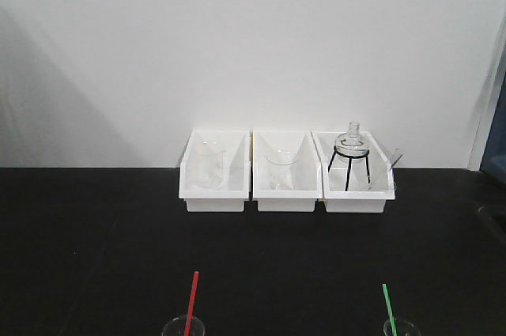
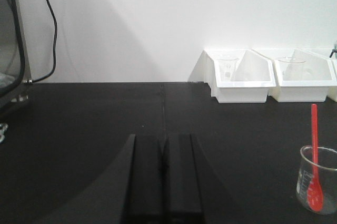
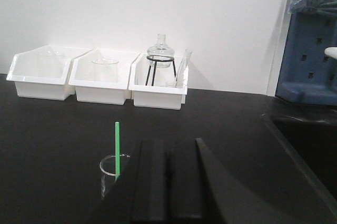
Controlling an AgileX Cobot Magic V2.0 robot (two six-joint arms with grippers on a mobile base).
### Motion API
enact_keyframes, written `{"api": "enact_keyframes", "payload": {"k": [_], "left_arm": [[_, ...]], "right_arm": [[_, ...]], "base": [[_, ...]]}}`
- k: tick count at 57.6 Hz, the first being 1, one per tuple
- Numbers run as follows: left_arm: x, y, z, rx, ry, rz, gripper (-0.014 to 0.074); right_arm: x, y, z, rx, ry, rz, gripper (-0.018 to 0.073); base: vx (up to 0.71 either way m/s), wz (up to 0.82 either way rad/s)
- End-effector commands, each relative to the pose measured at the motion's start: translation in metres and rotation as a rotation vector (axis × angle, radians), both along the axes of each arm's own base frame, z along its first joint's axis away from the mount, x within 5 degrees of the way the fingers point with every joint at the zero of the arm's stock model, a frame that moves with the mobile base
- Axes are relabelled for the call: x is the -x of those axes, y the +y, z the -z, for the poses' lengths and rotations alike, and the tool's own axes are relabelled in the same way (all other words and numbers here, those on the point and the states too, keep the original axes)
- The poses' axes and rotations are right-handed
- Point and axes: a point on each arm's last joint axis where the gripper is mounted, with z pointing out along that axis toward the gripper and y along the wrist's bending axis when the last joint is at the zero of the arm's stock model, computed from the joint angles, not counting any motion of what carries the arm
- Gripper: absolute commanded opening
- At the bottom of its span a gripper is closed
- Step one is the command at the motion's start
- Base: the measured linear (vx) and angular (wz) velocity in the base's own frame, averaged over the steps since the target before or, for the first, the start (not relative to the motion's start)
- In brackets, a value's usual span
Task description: Sort red and green spoons into left cabinet
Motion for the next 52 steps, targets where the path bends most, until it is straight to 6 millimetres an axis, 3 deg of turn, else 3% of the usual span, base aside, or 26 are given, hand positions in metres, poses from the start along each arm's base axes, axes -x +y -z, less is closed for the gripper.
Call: {"api": "enact_keyframes", "payload": {"k": [1, 24, 36, 40, 52], "left_arm": [[0.001, -0.001, -0.013, -0.015, -0.141, 0.009, -0.0006], [0.003, -0.001, -0.022, -0.009, -0.23, 0.015, -0.0006], [0.006, -0.002, -0.032, 0.078, -0.317, 0.036, -0.0006], [0.008, -0.002, -0.039, 0.116, -0.366, 0.049, -0.0006], [0.017, -0.001, -0.088, 0.105, -0.387, 0.041, -0.0004]], "right_arm": [[0.001, 0.0, -0.005, 0.002, -0.092, -0.004, -0.0001], [0.002, 0.001, -0.011, -0.007, -0.156, -0.007, -0.0001], [0.005, -0.001, -0.027, -0.188, -0.268, -0.021, -0.0001], [0.007, -0.001, -0.036, -0.208, -0.272, -0.022, -0.0001], [0.015, 0.0, -0.078, -0.16, -0.129, -0.022, 0.0]], "base": [[0.0, 0.0], [0.0, 0.0], [0.0, 0.0], [0.0, 0.0], [0.0, 0.0]]}}
